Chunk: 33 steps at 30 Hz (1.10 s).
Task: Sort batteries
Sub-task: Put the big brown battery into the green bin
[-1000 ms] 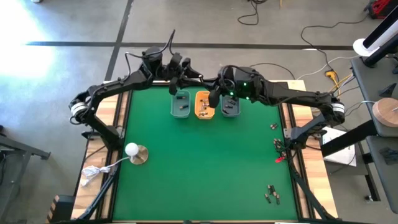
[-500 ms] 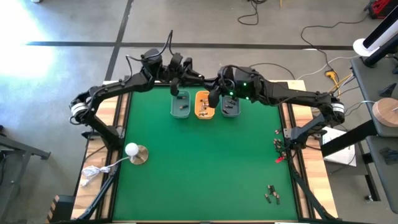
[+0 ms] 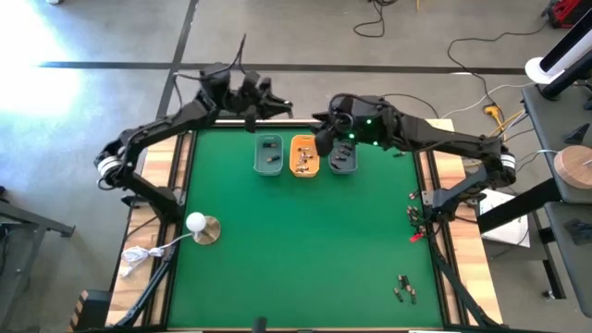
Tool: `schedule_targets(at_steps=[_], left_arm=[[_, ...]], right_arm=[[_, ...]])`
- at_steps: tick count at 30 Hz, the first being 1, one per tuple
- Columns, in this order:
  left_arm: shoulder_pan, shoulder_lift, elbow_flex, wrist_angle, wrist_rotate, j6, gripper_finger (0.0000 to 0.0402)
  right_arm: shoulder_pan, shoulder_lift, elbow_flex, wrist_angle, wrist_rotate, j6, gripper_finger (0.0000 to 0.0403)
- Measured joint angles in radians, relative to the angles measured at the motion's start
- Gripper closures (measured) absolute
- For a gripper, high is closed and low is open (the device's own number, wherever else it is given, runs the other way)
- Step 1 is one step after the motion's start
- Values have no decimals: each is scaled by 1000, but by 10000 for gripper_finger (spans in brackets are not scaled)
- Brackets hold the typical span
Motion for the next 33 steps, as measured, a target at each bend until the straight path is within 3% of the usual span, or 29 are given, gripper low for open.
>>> schedule_targets(at_steps=[3, 7, 10, 20, 33], left_arm=[[18, -47, 0, -292, -92, 178, 377], [18, -73, 0, -716, -418, 458, 377], [15, -54, 0, -886, -581, 553, 377], [-14, 118, 0, -941, -594, 590, 369], [-35, 213, 0, -952, -663, 642, 367]], right_arm=[[0, -8, 27, -116, 37, 0, 195], [0, -5, 24, -191, 46, 32, 170], [0, 7, 23, -210, 47, 48, 158], [0, 33, 21, -210, 46, 49, 150], [1, -17, 34, -418, 131, 77, 164]])
